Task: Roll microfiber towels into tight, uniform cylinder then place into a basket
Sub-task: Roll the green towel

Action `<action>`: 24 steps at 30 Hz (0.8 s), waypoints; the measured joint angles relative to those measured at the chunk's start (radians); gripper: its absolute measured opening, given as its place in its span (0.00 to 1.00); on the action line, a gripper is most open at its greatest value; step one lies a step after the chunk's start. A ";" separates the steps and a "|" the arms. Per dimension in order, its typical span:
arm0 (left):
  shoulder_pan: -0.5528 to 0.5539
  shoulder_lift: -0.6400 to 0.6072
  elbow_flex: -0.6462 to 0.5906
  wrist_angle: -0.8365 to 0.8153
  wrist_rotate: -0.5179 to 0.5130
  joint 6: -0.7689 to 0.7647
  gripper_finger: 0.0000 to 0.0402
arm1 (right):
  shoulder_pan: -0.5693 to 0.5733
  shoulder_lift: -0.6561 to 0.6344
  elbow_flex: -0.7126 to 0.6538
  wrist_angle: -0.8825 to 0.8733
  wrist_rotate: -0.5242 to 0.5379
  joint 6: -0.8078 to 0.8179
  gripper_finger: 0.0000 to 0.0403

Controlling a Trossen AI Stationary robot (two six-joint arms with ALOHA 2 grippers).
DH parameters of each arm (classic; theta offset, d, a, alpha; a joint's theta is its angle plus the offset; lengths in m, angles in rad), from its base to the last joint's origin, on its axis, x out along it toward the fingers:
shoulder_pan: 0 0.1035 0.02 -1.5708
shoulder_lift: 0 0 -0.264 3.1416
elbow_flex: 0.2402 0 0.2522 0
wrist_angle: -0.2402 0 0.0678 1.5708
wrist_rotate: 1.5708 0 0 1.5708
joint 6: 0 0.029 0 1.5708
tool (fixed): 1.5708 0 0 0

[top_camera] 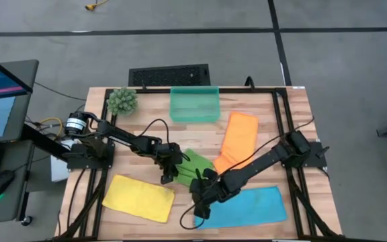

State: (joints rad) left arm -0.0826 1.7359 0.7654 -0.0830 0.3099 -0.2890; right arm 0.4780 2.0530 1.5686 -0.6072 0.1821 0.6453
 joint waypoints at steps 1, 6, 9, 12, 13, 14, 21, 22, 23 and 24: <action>0.000 0.000 0.000 0.000 0.000 0.000 0.13 | -0.005 0.008 0.000 0.004 0.003 -0.025 0.45; 0.000 0.000 0.000 0.000 0.000 0.000 0.13 | -0.044 0.015 -0.001 0.017 0.005 -0.037 0.42; 0.000 0.000 0.000 0.000 0.000 0.000 0.13 | -0.066 0.014 -0.001 0.015 0.012 -0.077 0.40; 0.000 0.000 0.000 0.000 0.000 0.000 0.13 | -0.083 0.014 -0.001 0.016 0.013 -0.131 0.38; 0.000 0.000 0.000 0.000 0.000 -0.001 0.13 | -0.088 0.014 -0.004 0.017 0.013 -0.143 0.38; 0.000 0.000 0.000 0.000 0.000 -0.001 0.13 | -0.092 0.014 -0.007 0.017 0.013 -0.146 0.38; 0.000 0.000 0.000 0.000 -0.001 0.004 0.13 | -0.102 0.014 -0.020 0.017 0.005 -0.149 0.37; 0.000 0.000 0.000 0.000 -0.001 0.004 0.13 | -0.101 0.024 -0.020 0.024 0.005 -0.148 0.37; 0.000 0.000 0.000 0.000 -0.001 0.004 0.13 | -0.101 0.036 -0.019 0.046 0.003 -0.148 0.37; 0.000 0.000 0.000 0.000 -0.001 0.004 0.13 | -0.100 0.045 -0.020 0.053 -0.001 -0.147 0.37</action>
State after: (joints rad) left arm -0.0826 1.7359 0.7654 -0.0830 0.3088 -0.2852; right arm 0.3780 2.0979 1.5486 -0.5545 0.1806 0.4981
